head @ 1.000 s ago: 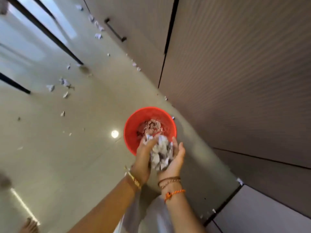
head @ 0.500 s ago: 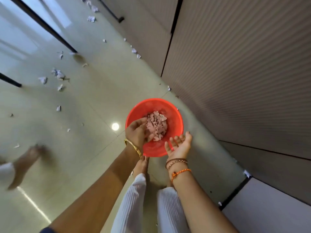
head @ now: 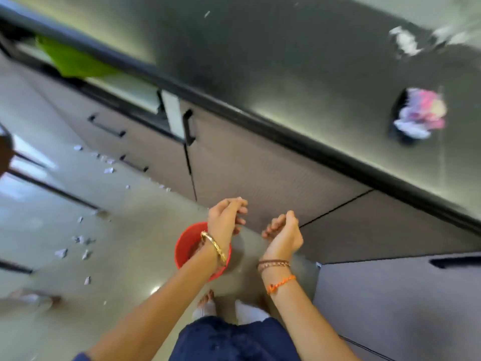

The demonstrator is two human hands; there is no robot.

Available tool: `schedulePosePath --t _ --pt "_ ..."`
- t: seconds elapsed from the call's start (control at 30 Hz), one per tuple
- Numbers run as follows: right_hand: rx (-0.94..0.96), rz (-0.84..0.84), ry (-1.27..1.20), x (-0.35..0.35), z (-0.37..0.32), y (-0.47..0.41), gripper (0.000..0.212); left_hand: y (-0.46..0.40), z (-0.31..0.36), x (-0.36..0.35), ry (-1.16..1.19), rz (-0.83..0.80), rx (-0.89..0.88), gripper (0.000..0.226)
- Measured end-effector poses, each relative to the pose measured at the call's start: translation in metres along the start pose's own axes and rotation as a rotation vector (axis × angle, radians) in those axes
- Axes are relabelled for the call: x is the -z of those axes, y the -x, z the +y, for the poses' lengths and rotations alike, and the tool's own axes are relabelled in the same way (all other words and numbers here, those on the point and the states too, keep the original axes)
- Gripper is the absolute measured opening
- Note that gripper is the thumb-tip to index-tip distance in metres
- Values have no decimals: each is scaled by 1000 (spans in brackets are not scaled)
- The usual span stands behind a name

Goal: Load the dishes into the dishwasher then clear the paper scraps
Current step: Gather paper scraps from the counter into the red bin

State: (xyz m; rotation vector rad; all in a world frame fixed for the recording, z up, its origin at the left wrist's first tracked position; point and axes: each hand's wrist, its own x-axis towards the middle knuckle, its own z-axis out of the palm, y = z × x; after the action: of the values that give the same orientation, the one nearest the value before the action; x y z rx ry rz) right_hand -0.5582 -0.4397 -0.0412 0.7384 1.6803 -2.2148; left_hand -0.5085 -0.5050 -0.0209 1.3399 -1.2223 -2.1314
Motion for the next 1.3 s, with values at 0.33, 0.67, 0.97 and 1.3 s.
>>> schedulePosePath --t 0.33,0.67,0.97,1.3 --pt "701 -54 -151 57 -183 -55 23 58 68 -194 1 -485 -183 21" --pt "1316 -344 861 47 -269 -209 72 -16 79 -318 270 121 -396 21" --pt "1516 -516 1159 -5 -277 -257 45 -52 93 -332 355 97 -268 15" --pt "698 -227 37 -13 -320 -256 23 -89 109 -356 204 -188 -170 13"
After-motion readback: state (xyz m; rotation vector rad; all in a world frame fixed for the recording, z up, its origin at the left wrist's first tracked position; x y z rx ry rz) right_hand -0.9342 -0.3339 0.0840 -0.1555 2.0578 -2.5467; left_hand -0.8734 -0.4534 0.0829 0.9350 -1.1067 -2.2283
